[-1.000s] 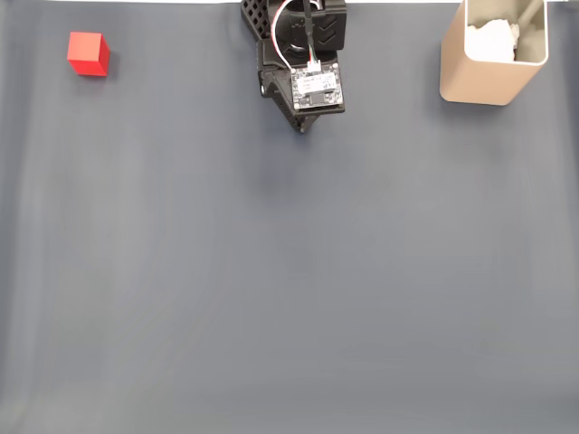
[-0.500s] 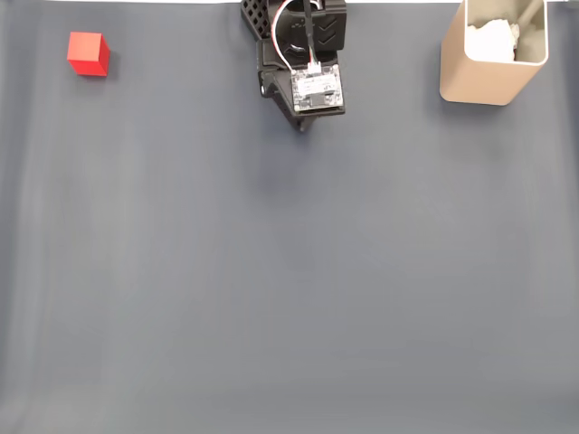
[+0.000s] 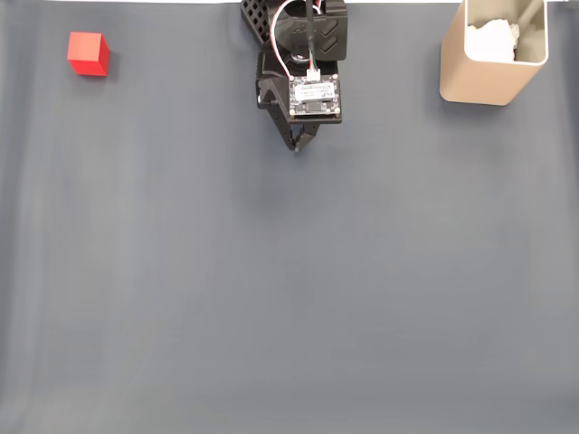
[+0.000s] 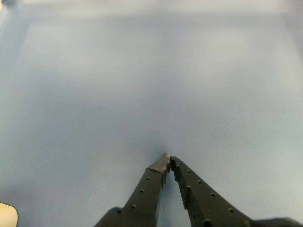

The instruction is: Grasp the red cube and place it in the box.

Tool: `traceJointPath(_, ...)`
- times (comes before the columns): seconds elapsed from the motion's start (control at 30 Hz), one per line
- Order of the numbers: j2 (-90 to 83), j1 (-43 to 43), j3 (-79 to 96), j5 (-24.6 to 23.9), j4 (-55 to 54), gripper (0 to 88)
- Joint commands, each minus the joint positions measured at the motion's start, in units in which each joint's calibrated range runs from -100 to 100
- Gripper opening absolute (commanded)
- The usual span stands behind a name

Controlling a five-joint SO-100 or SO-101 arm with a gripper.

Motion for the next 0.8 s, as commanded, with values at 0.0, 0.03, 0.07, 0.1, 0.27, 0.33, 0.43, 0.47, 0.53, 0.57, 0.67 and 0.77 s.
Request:
traceJointPath(0.0, 0.67, 0.12, -3.37, -0.2, -1.28, 0.2)
traceJointPath(0.03, 1.28, 0.12, -4.47, -0.24, -1.36, 0.2)
traceJointPath(0.07, 1.97, 0.12, -5.47, -0.34, -1.52, 0.2)
traceJointPath(0.1, 2.84, 0.12, -6.66, -0.39, -1.69, 0.2)
traceJointPath(0.27, 12.62, 0.26, -20.15, -1.61, -2.26, 0.2)
traceJointPath(0.33, 14.43, 0.69, -23.16, -1.66, -2.26, 0.2)
traceJointPath(0.43, 16.86, 1.54, -27.62, -1.51, -2.26, 0.2)
traceJointPath(0.47, 17.81, 1.75, -29.08, -1.42, -2.26, 0.2)
traceJointPath(0.53, 19.19, 2.04, -31.63, -1.32, -2.26, 0.2)
traceJointPath(0.57, 19.97, 2.18, -32.91, -1.32, -2.26, 0.2)
traceJointPath(0.67, 22.14, 2.67, -36.56, -1.42, -2.26, 0.2)
traceJointPath(0.77, 24.91, 3.74, -40.38, -1.32, -1.85, 0.2)
